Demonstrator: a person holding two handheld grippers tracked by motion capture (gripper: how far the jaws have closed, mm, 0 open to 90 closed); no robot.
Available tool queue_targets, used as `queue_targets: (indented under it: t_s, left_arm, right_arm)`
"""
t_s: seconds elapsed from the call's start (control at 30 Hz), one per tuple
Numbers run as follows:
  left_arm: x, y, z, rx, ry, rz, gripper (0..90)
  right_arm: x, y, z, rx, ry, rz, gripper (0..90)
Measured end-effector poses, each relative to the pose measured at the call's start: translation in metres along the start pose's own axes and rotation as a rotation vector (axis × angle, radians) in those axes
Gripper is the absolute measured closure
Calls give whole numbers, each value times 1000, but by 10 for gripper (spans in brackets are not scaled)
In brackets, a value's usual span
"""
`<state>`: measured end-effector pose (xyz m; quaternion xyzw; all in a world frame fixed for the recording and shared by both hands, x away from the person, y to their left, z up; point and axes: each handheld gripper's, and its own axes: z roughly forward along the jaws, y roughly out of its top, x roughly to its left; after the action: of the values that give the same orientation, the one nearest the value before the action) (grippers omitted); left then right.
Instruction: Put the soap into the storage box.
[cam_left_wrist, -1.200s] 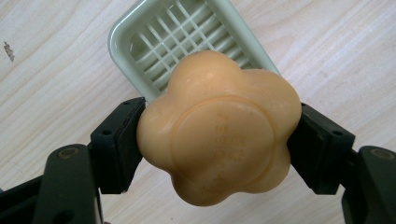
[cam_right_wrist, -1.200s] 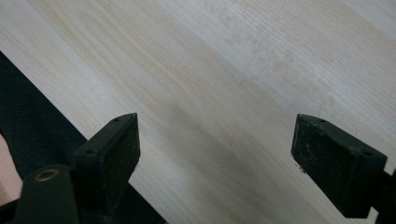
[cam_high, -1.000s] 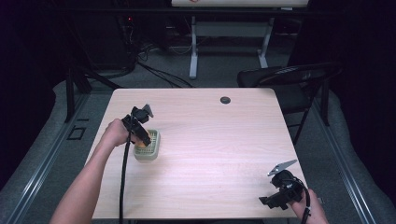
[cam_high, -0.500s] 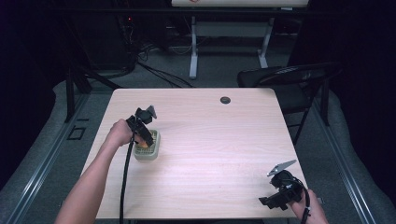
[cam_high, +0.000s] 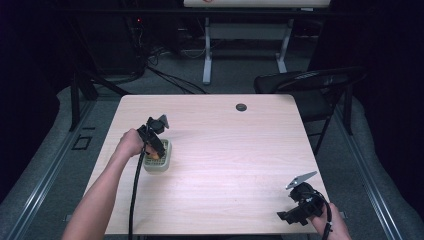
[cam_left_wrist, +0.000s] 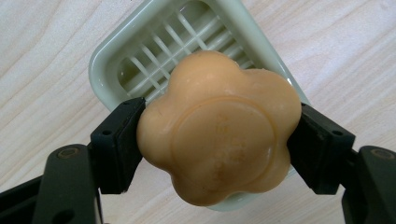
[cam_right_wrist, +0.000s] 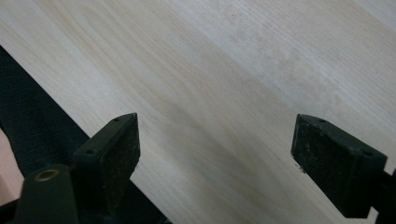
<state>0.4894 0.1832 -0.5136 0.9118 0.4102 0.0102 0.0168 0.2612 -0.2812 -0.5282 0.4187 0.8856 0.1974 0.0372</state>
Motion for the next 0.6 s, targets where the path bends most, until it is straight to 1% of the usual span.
queue_targets:
  t_s: [0.03,0.07,0.1,0.13,0.2,0.27,0.4,0.5,0.6]
  left_arm:
    - [0,0,0,1,-3,-1,267]
    - [0,1,2,0,8,-1,267]
    - [0,1,2,0,8,-1,266]
    - [2,1,3,6,-4,1,267]
    - [2,2,4,-1,9,-7,267]
    - [3,2,6,-3,7,-8,266]
    - [3,3,7,-2,11,-5,266]
    - [3,3,7,-4,7,-4,266]
    - [3,4,8,1,0,5,266]
  right_arm:
    - [0,0,0,1,1,0,153]
    - [0,0,0,1,0,-1,153]
    - [0,0,0,2,0,-2,153]
    - [0,0,0,2,1,-2,153]
    - [0,0,0,11,-2,-10,153]
    - [0,0,0,13,-11,-14,153]
    - [-1,0,0,18,-12,-17,153]
    - [-1,0,0,15,-11,-15,153]
    - [0,0,0,15,-10,-16,153]
